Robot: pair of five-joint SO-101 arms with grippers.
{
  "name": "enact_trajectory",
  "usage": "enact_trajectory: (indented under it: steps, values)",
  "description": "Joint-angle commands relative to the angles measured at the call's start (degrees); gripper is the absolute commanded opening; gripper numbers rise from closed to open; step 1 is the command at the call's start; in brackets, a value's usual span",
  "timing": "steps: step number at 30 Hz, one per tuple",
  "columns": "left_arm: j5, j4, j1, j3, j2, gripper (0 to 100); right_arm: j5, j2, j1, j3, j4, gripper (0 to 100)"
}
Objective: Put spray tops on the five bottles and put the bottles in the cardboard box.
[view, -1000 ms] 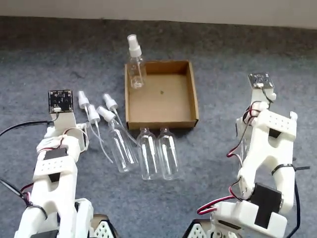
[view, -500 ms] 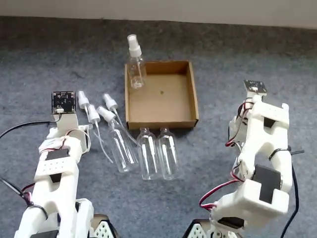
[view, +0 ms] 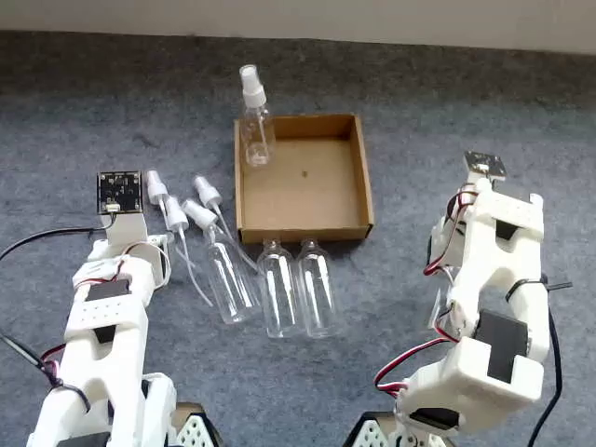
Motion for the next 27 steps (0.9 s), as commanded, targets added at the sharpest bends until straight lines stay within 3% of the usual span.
enact_trajectory:
  steps: [1,7,22,27]
  values:
    - [0.2,-0.9,1.0,-0.2,-1.3,20,2.8,-0.2,-0.6,-3.2,-0.5,10.4]
    - [0.2,-0.9,1.0,-0.2,-1.3,20,9.1,-0.1,-0.4,-3.2,-0.5,4.8]
    - [0.2,-0.9,1.0,-0.2,-1.2,20,18.7,-0.1,0.2,-3.2,-0.1,5.0]
    - [0.2,-0.9,1.0,-0.2,-1.0,20,19.6,-0.3,0.2,-3.2,0.0,12.7]
